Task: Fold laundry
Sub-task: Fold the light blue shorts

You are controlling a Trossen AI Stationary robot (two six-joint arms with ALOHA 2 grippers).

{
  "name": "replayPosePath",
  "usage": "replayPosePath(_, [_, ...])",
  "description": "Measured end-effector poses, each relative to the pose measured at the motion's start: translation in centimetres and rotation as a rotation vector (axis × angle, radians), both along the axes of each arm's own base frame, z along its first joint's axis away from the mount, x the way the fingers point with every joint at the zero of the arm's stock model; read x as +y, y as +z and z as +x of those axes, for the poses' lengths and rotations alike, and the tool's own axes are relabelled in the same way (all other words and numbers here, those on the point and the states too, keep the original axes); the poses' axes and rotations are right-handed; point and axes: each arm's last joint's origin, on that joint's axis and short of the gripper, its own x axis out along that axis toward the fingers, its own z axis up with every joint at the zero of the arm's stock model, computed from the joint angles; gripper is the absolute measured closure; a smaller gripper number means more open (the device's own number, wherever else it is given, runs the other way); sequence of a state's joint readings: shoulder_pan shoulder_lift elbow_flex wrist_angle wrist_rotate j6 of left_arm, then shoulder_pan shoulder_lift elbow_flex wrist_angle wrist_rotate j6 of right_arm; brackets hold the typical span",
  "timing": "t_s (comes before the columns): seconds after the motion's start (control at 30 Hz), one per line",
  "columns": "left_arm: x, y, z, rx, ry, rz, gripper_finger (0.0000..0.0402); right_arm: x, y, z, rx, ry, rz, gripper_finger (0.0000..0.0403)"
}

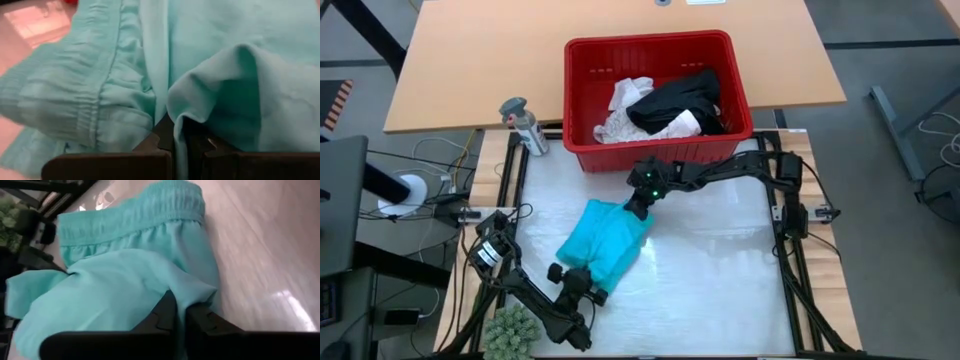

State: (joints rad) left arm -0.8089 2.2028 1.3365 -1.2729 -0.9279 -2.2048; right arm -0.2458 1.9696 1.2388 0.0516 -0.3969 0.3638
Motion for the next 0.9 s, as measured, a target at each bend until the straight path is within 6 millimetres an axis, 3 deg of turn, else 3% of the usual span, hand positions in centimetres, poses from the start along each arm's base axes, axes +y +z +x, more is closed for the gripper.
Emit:
replayPosePath(0.23, [-0.6,0.6,0.6,0.086,-0.092,0.040,0.0387,-0.5,0.7,-0.3,-0.008,-0.014,-0.003,0.0280])
replayPosePath(0.5, [-2.2,2.3,1.7,0.140,-0.235,0.112,0.0317,-0.8,0.9,-0.4,-0.038,0.030,0.038,0.0204])
replayPosePath(0.7, [-2.2,2.6,1.3,0.240,-0.223,0.098,0.0270,-1.9,1.0,-0.7,-0.050,0.046,0.071,0.0188])
replayPosePath(0.9, [-1.6,2.8,0.7,0.265,-0.151,0.096,0.0260,-3.0,2.0,-1.2,-0.072,0.037,0.090,0.0191])
